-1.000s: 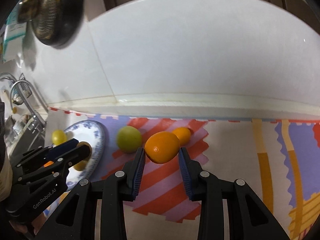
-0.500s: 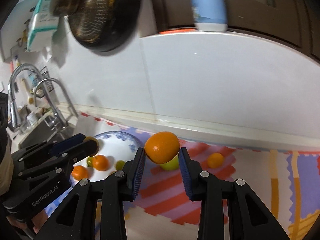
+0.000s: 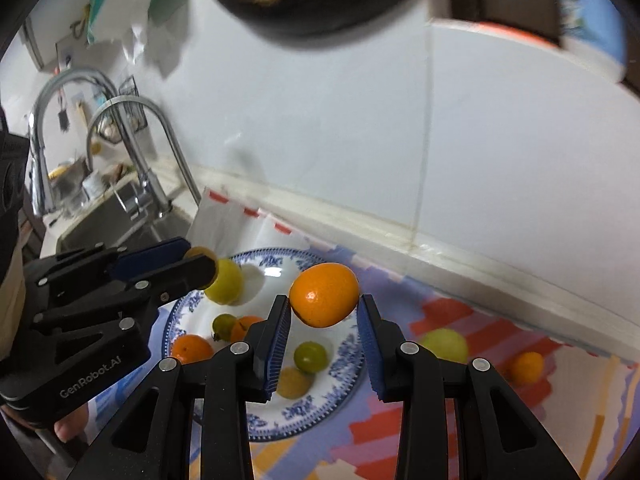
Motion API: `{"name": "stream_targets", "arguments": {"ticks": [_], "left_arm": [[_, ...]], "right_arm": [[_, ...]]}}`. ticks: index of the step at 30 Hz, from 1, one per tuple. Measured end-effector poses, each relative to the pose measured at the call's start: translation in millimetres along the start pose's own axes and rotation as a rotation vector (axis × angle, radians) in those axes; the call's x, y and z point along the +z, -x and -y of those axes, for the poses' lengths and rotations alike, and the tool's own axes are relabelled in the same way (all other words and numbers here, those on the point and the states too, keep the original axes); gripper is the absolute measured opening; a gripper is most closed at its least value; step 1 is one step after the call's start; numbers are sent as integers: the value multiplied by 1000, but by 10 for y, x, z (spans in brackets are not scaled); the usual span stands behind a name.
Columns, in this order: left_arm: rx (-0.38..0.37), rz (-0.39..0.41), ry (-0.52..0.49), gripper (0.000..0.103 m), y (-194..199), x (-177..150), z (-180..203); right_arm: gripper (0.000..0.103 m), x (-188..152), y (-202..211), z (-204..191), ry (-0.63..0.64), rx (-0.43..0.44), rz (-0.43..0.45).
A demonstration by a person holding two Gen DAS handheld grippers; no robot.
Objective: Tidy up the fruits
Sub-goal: 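Carry the tan fruit onto the plate with the left tool while the right tool releases its orange there, then withdraw both open tools from the plate toward the last apple and orange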
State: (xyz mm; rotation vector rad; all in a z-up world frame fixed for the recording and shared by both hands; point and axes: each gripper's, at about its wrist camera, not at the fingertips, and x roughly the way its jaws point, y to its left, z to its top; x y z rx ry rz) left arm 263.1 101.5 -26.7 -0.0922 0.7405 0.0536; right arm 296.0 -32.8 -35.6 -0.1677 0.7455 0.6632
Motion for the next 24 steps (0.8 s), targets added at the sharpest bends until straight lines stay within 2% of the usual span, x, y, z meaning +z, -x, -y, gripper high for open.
{"name": "stream_targets", "arguments": {"ticks": [7,13,18,24], "left_arm": [[0,-92,2,26,-408,-17,-162],[-5,-158,-2,26,-651,-82,-200],[-5,-156,1,29,-651,-99,-189],[35,-89,1,32,-416,-76,-139]], "right_arm": [[36,-17,-490,-18,-8,30,-96],[36,-92,-732,13,-28,47,-154],[36,-117,-786,11,-31,46,-162],[36,-124,-605,0,-19,27,-120]]}}
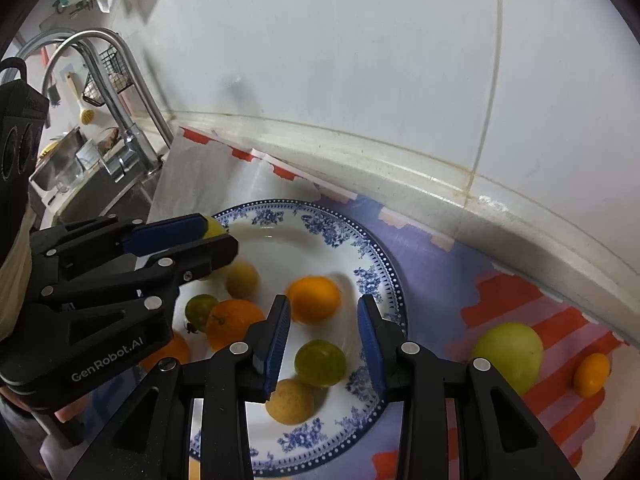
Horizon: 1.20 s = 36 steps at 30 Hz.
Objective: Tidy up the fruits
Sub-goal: 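Withdraw both open tools from the plate toward the last apple and orange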
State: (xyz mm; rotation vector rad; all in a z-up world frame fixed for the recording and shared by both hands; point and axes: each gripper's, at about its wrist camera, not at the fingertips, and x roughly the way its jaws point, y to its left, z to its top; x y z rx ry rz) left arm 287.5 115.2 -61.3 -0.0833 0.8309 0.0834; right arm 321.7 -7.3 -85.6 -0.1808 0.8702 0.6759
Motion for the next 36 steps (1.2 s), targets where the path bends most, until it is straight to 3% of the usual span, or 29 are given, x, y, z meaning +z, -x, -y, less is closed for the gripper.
{"name": "stream_targets", "arguments": {"ticks": [8,20,27,36], "left_arm": [[15,108,-4,38,534,-44,205],[-44,265,-64,56,1119,-99,764],[-94,247,-110,64,1049,-102,1107],[-119,193,-182,69,688,-138,1460]], "right_arm": [[36,-137,620,39,-32,-67,140],[36,-442,1500,287,-102,-162,284],[48,-605,1754,521,-131,-238,317],[48,-795,1666,939,-162,-309,261]]}}
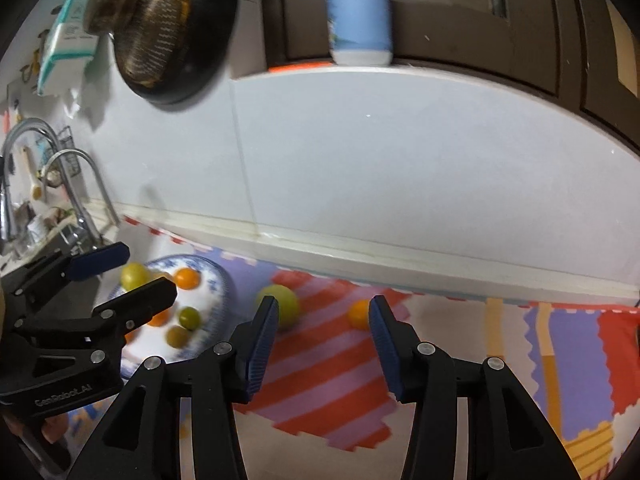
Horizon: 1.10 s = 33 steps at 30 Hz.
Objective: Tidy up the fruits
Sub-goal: 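Withdraw both open tools from the plate toward the last apple and orange, then grasp the green apple with the left tool while the right tool grasps the last orange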
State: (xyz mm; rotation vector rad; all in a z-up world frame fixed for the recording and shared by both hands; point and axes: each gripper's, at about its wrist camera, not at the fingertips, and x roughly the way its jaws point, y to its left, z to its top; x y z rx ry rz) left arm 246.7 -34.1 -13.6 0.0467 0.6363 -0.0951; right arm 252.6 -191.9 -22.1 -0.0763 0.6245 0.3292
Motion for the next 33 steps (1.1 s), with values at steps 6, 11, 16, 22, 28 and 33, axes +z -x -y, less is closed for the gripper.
{"name": "stream_targets", "arguments": {"ticks": [6,11,16,22,28,33], "left_arm": [[-28,-75,-9,69,-388,-58,99],[-38,-140,-18,69,-741,-95,128],[-30,-185,-30,69,-1004,-138,140],[-45,-221,-8,69,-1234,-148,130],[-63,-235,6,66,-1363,-163,144],[-86,-246,31,51,-1427,-185,131]], "right_arm": [[48,-115,-276,188,-9,-9,-52],[48,-197,-559,258,-3,9,-100],[48,-248,-820,325,5,22,-137],[48,-268,-1078,359,-3,31,-173],[47,-242,-1254,393,-33,50,-194],[42,-216,-1322,415,-47,60,-203]]}}
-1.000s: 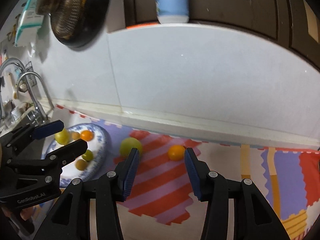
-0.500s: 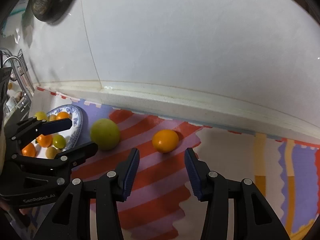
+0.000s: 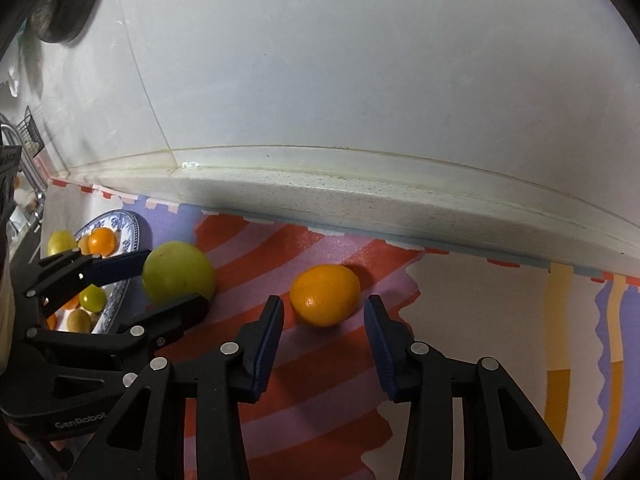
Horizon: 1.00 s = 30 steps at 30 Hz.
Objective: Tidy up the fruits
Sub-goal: 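Grasp the green apple with the left tool while the right tool grasps the last orange, then carry the apple onto the plate with the left tool while the right tool releases the orange there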
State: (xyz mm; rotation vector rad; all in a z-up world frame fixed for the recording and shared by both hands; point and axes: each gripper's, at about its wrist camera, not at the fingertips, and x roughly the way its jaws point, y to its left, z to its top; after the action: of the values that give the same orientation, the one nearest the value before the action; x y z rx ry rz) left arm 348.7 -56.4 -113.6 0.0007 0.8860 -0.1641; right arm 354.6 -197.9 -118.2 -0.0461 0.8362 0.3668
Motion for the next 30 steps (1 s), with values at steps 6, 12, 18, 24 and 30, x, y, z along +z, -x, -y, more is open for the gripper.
{"name": "stream_targets", "arguments": {"ticks": [6,12,18,24,30], "left_arm": [[-7,4,-2,49,15,-30,36],[-9,34,-9,49,175,-22,37],[-15,82,4,49,519,-69,34],[-8,134,6,49,918,-170,59],[0,188,17,49,1311,-279,64]], "right_arm": [[37,13,-10,0,-8,3,1],[37,21,100,-56,-2,-4,18],[37,48,422,-139,5,-6,72],[37,21,795,-295,5,10,128],[37,-41,1190,-477,11,30,176]]}}
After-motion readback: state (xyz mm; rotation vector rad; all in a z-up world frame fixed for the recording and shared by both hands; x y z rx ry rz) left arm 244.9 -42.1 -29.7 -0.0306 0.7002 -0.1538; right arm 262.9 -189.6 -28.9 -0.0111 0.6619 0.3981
